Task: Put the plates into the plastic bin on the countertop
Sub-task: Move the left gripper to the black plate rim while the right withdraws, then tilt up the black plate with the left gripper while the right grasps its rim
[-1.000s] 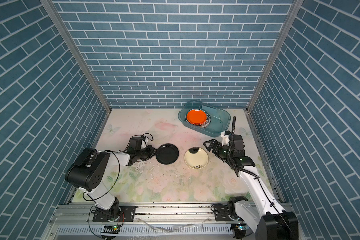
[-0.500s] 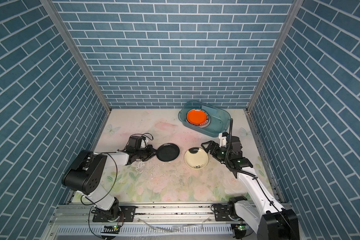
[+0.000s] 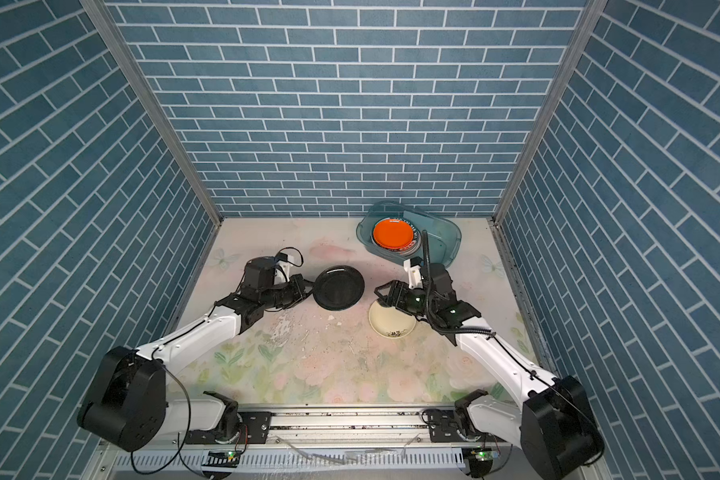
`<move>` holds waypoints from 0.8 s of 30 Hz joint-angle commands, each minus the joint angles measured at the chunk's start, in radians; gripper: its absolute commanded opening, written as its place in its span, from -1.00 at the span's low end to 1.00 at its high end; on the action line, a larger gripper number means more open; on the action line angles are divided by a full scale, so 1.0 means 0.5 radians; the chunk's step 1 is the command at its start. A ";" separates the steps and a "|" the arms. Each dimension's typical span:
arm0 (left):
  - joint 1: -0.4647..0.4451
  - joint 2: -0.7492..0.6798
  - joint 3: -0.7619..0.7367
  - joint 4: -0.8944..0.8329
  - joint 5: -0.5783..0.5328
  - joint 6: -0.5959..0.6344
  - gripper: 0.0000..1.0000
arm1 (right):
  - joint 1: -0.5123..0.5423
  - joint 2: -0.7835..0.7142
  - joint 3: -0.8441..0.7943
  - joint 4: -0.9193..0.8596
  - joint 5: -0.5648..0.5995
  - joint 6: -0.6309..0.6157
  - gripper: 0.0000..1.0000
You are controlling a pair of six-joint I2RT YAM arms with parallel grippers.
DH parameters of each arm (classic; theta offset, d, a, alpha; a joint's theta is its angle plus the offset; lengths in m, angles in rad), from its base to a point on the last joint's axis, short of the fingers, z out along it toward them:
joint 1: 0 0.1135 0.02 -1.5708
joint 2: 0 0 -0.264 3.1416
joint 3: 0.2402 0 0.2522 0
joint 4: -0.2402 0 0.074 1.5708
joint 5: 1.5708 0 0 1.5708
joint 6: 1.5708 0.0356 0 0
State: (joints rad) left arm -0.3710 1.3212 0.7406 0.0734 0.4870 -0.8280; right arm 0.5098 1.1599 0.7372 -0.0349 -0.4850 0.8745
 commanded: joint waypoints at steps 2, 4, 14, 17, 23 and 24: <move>-0.058 -0.081 0.067 -0.150 -0.091 0.061 -1.00 | 0.089 0.089 0.125 0.052 0.043 -0.039 0.10; -0.081 -0.110 0.065 -0.149 -0.099 0.052 -1.00 | 0.114 0.134 0.144 0.068 0.041 -0.043 0.00; -0.106 -0.244 0.040 -0.220 -0.139 0.062 -1.00 | 0.177 0.298 0.223 0.122 0.070 -0.049 -0.26; -0.105 -0.272 0.023 -0.224 -0.146 0.064 -1.00 | 0.188 0.347 0.251 0.139 0.062 -0.036 -0.32; -0.106 -0.285 -0.020 -0.207 -0.134 0.061 -1.00 | 0.210 0.421 0.244 0.273 0.015 0.036 -0.48; -0.105 -0.286 -0.024 -0.202 -0.130 0.062 -1.00 | 0.215 0.430 0.249 0.270 0.024 0.039 -0.50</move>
State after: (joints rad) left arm -0.4225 1.1938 0.7429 -0.0483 0.4187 -0.8112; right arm 0.6079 1.3602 0.8417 0.0612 -0.4702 0.8688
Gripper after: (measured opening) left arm 0.072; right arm 0.258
